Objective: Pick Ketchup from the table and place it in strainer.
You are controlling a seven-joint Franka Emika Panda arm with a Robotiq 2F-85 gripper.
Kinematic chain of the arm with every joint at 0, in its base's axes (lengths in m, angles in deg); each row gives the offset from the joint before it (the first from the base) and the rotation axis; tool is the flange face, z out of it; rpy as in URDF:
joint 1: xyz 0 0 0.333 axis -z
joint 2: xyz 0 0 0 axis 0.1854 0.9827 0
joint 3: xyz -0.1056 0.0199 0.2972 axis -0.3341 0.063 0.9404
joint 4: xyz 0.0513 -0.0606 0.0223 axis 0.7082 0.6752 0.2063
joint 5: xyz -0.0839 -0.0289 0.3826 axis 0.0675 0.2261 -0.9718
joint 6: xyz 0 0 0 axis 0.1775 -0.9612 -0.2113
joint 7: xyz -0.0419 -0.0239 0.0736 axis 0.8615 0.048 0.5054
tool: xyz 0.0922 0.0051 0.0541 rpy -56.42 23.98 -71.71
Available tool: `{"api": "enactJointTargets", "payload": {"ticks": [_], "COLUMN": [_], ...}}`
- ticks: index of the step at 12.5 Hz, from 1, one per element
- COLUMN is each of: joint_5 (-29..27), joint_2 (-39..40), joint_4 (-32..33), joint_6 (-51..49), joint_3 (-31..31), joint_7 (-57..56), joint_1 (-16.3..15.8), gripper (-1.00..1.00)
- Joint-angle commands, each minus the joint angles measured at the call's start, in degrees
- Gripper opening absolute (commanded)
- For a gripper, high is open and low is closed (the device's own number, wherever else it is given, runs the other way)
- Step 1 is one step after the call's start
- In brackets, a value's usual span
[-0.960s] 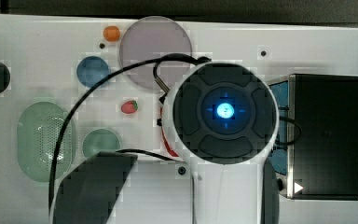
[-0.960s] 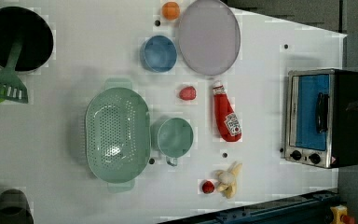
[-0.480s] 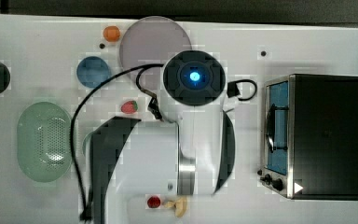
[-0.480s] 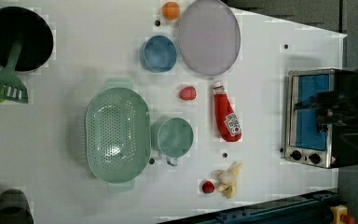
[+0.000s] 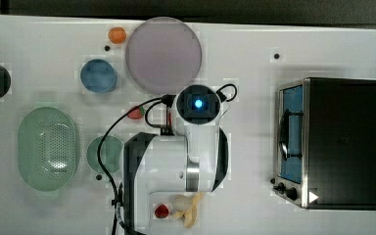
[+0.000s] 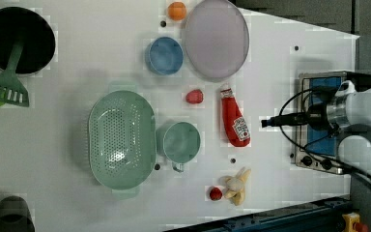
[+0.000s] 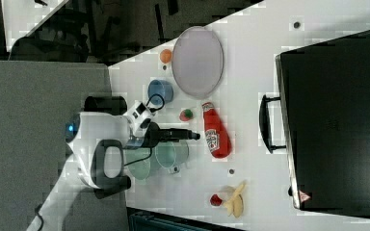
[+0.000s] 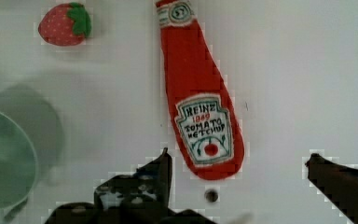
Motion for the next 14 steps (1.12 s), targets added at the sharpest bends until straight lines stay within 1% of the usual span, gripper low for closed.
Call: {"api": "enactJointTargets", "payload": {"ticks": [1, 4, 10, 14], "joint_5": [-0.2, -0.1, 0.6, 0.6], "joint_2": [-1.4, 2.8, 13.3, 17.1], "joint_4": [2.3, 5.0, 4.6, 4.6], "joint_6": [7.3, 12.3, 19.5, 23.7], "joint_3": [1.4, 1.6, 1.3, 0.8], "joint_7": [-6.4, -6.4, -6.2, -6.2], "joint_1": [0.2, 0.1, 0.1, 0.1], "gripper": [1.00, 1.00, 1.00, 1.00]}}
